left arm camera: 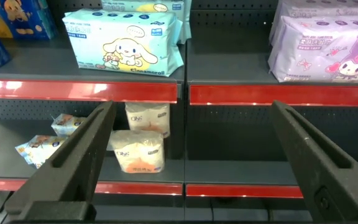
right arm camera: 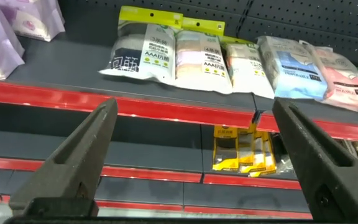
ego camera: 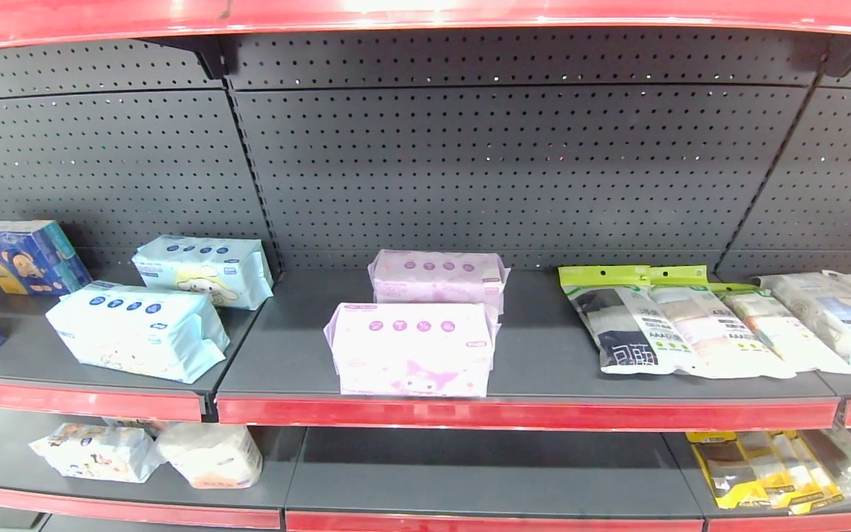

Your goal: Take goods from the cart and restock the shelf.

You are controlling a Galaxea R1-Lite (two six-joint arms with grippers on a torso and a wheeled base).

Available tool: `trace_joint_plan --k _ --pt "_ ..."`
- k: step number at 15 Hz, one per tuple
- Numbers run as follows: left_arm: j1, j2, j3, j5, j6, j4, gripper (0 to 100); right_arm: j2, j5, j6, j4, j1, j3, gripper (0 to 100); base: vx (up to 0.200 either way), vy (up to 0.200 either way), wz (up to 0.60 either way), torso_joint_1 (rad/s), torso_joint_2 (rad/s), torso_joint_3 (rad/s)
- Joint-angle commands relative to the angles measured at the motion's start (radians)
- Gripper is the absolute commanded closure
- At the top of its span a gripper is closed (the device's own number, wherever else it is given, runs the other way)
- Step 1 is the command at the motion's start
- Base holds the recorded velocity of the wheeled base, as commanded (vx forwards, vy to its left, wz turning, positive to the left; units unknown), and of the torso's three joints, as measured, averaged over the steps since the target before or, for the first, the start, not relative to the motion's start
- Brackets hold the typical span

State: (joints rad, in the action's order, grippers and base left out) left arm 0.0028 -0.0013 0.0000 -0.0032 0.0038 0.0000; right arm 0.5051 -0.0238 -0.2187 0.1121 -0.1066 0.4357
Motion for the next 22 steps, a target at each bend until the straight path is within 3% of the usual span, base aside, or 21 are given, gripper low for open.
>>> trace_joint_plan --k 1,5,10,16,20,21,22 --pt "0.000 0.001 0.000 0.000 -0.001 0.000 0 0.006 -0.001 -0.005 0.000 0.001 -0.003 0 0.000 0.000 0.00 0.000 0.00 0.000" --pt "0.000 0.001 0.000 0.000 -0.001 0.000 0 0.007 -0.001 -0.008 0.000 0.001 -0.003 0 0.000 0.000 -0.60 -0.001 0.00 0.002" --pt "0.000 0.001 0.000 0.000 -0.001 0.000 0 -0.007 0.005 -0.011 0.000 -0.002 -0.040 0 0.000 0.000 0.00 0.000 0.00 0.000" --pt "0.000 0.001 0.000 -0.011 0.008 0.000 0 -0.295 -0.042 0.044 0.003 0.018 -0.262 0 0.000 0.000 0.00 0.000 0.00 0.000" --pt "-0.001 0.004 -0.002 -0.038 0.038 -0.003 0 -0.410 -0.071 0.147 -0.028 0.034 -0.374 0 0.000 0.000 0.00 0.000 0.00 0.000" --pt "0.000 0.006 -0.020 -0.063 0.038 -0.005 0 -0.412 -0.100 0.199 -0.028 0.070 -0.376 0 0.000 0.000 0.00 0.000 0.00 0.000" --pt "-0.001 0.106 -0.152 -0.093 0.031 0.011 0 -0.415 -0.087 0.233 -0.028 0.120 -0.376 0 0.000 0.000 0.00 0.000 0.00 0.000"
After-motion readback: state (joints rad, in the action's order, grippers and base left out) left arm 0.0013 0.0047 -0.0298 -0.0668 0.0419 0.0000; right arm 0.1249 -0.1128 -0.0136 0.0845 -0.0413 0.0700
